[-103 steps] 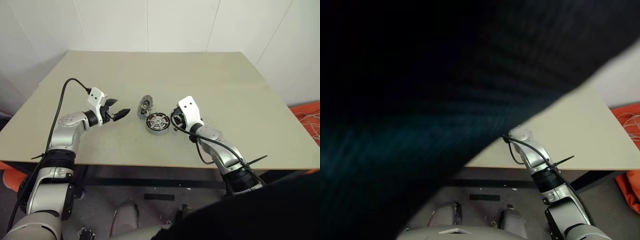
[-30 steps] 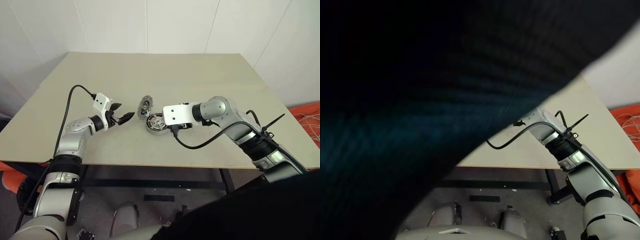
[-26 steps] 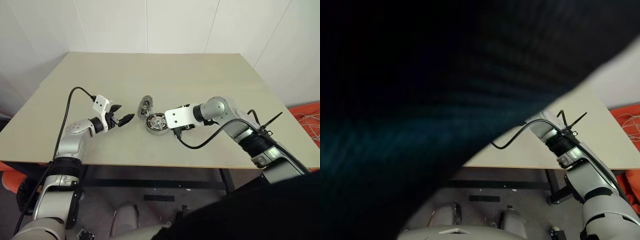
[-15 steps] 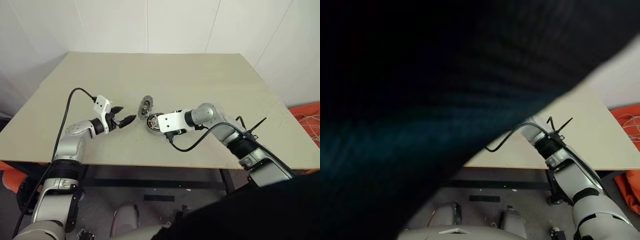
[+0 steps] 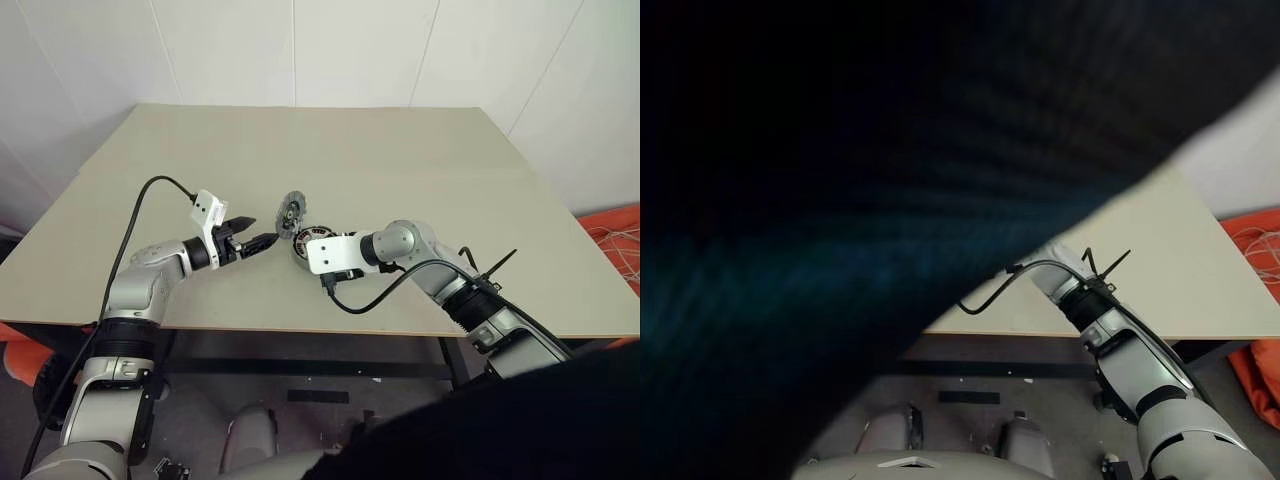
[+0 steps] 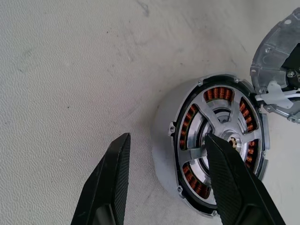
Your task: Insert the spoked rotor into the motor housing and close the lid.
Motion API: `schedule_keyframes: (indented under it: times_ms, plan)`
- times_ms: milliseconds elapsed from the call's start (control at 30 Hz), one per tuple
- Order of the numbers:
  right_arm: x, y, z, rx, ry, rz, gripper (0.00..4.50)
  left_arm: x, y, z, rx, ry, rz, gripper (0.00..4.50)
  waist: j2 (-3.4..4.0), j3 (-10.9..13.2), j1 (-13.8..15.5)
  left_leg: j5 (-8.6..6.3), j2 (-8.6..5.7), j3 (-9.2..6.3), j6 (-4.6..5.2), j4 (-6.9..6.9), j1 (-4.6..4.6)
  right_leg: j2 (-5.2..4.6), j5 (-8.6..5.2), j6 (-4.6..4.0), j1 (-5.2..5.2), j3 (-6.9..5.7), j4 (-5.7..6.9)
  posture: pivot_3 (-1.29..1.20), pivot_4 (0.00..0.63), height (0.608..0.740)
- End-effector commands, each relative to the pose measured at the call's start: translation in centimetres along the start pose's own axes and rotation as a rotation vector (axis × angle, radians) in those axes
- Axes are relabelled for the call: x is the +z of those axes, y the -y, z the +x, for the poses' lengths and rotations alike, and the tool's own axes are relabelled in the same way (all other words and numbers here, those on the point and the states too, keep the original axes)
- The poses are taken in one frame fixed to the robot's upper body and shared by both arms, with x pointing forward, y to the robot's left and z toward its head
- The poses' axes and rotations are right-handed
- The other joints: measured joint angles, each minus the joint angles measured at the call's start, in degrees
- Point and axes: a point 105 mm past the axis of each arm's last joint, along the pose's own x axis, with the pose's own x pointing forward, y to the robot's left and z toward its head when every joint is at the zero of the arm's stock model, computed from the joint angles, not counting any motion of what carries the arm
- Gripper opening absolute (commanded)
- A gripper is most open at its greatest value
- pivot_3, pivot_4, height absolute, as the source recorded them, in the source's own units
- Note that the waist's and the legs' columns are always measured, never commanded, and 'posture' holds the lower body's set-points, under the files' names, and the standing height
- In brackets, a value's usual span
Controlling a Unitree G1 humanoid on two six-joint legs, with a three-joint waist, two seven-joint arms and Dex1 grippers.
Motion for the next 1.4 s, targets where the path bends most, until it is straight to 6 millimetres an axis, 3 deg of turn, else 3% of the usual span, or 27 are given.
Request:
schedule_keyframes:
  times_ms: [33, 167, 200, 267, 433, 500, 733, 867, 1133, 1400]
  plan:
    - [0.0, 0.7, -0.2, -0.044, 0.001, 0.014, 2.85, 1.7, 0.0, -0.1, -0.001, 0.036, 0.052, 4.45, 0.00, 0.00, -0.01, 0.00, 0.00, 0.00, 0.00, 0.00, 0.00, 0.00, 0.00, 0.00, 0.00, 0.00, 0.00, 0.00, 0.000, 0.740]
    - [0.3, 0.2, 0.1, -0.043, 0.011, 0.019, 2.85, 1.7, -0.4, -0.4, 0.016, 0.034, 0.061, 4.45, 0.00, 0.00, -0.03, 0.00, 0.00, 0.00, 0.00, 0.00, 0.03, 0.00, 0.00, 0.00, 0.02, 0.00, 0.00, 0.00, 0.000, 0.740]
    - [0.5, 0.1, 0.2, -0.042, 0.017, 0.019, 2.65, 1.7, -0.5, -0.4, 0.020, 0.033, 0.063, 4.45, 0.00, 0.00, -0.03, 0.00, 0.00, 0.00, 0.00, 0.00, 0.06, 0.00, 0.00, 0.00, 0.04, 0.00, 0.00, 0.00, 0.000, 0.740]
    - [0.9, -0.2, 0.3, -0.040, 0.026, 0.019, 2.25, 1.7, -0.5, -0.4, 0.024, 0.034, 0.065, 4.45, 0.00, 0.00, -0.02, 0.00, 0.00, 0.00, 0.00, 0.00, 0.08, 0.00, 0.00, 0.01, 0.06, 0.00, 0.00, 0.00, 0.000, 0.740]
    - [1.0, -0.3, 0.3, -0.042, 0.028, 0.022, 0.52, 1.7, -0.6, -0.4, 0.030, 0.037, 0.071, 4.45, 0.00, 0.00, -0.03, -0.01, 0.00, 0.00, 0.00, -0.02, 0.08, 0.00, 0.00, 0.00, 0.06, 0.00, -0.02, 0.00, 0.000, 0.740]
    - [0.9, -0.1, 0.3, -0.054, 0.021, 0.023, 0.07, 1.7, -0.6, -0.4, 0.033, 0.038, 0.073, 4.45, 0.00, 0.00, -0.04, 0.00, 0.00, 0.00, 0.00, -0.02, 0.10, 0.00, 0.00, 0.01, 0.08, 0.00, -0.02, 0.00, 0.000, 0.740]
    - [0.7, 0.2, 0.4, -0.070, 0.015, 0.046, 0.07, 1.8, -0.8, -0.5, 0.042, 0.040, 0.078, 4.45, 0.01, 0.00, -0.09, 0.00, 0.01, -0.01, -0.01, -0.02, 0.14, 0.01, 0.00, 0.01, 0.07, 0.01, 0.01, 0.00, 0.000, 0.740]
    - [1.2, 0.4, 0.5, -0.077, 0.045, 0.149, 0.07, 1.7, -0.7, -0.5, 0.042, 0.041, 0.076, 4.45, 0.00, 0.00, -0.24, 0.00, 0.04, -0.01, -0.01, -0.02, 0.17, 0.04, 0.00, 0.01, 0.08, 0.01, 0.01, 0.00, 0.000, 0.740]
    - [3.8, 3.8, 0.6, -0.162, 0.145, 0.726, 0.07, 1.3, -0.5, -0.5, 0.042, 0.043, 0.072, 4.45, 0.06, 0.04, -1.00, 0.09, 0.53, -0.01, -0.15, -0.03, 0.21, 0.56, 0.11, -0.18, -0.02, 0.03, 0.01, 0.00, 0.000, 0.740]
    - [5.9, 3.9, 1.4, -0.113, 0.136, 1.090, 0.07, 1.3, -0.6, -0.9, 0.057, 0.046, 0.075, 4.45, 0.07, 0.05, -0.67, 0.33, 0.74, 0.01, -0.56, -0.44, 0.04, 0.84, 0.10, -0.56, -0.40, 0.03, -0.03, 0.00, 0.000, 0.740]
